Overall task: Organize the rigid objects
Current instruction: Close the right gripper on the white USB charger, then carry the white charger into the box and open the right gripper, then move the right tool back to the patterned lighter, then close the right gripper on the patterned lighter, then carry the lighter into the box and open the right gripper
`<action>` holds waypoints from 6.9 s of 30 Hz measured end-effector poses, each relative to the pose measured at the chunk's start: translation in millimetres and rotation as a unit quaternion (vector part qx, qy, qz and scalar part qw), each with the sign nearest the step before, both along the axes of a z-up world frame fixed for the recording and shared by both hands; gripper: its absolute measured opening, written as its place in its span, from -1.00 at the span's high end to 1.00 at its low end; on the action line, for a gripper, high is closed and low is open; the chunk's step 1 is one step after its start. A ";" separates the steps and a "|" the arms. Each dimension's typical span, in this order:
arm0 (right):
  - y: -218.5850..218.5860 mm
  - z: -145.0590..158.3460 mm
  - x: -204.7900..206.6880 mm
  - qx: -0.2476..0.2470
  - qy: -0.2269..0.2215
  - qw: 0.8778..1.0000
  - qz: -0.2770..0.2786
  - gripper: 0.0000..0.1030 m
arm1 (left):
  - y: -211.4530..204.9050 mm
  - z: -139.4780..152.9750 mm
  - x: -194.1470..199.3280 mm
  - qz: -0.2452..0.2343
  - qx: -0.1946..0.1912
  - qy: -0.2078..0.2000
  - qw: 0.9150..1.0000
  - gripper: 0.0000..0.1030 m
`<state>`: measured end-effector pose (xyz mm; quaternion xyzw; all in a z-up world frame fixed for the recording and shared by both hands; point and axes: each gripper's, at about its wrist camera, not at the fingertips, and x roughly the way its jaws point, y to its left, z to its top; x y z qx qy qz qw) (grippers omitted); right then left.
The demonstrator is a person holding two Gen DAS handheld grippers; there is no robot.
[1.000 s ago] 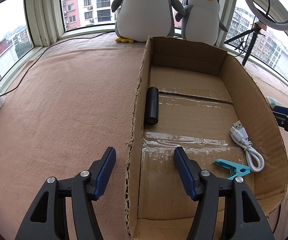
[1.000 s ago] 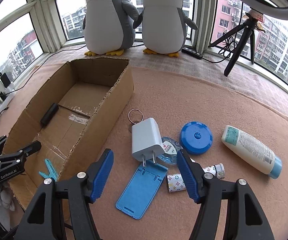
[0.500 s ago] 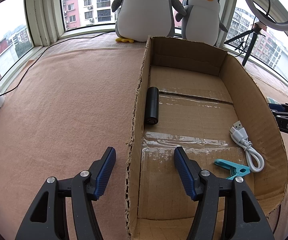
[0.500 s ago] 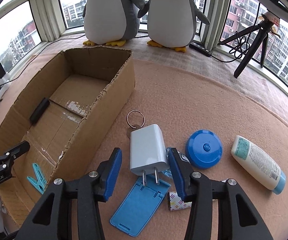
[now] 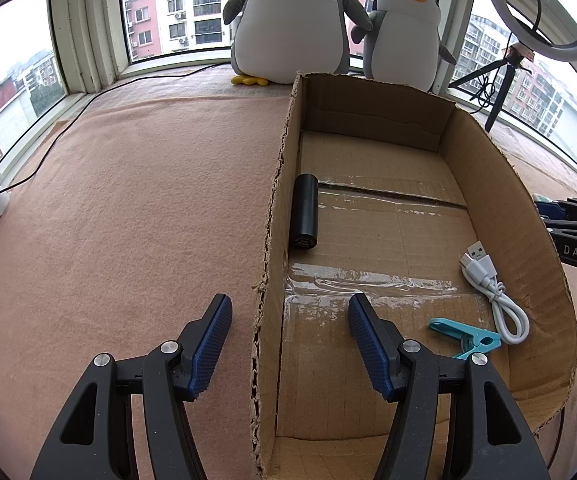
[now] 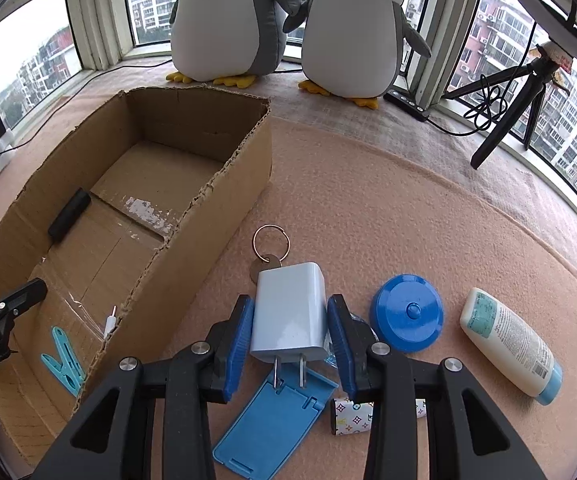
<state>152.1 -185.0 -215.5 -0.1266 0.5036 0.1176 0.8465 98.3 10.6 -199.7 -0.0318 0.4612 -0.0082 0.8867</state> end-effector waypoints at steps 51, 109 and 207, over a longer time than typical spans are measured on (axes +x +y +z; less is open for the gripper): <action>69.0 52.5 -44.3 0.130 -0.019 0.991 0.037 0.34 | 0.5 0.9 -0.2 -0.001 -0.001 -0.001 1.000 -0.26; -25.7 74.0 -57.4 0.087 -0.076 0.989 -0.090 -0.08 | 0.0 1.9 -0.5 -0.003 0.003 -0.001 1.000 -0.26; -71.5 45.5 -41.4 0.094 -0.027 0.984 -0.151 0.60 | 1.0 1.0 0.0 -0.003 0.000 -0.003 1.000 -0.26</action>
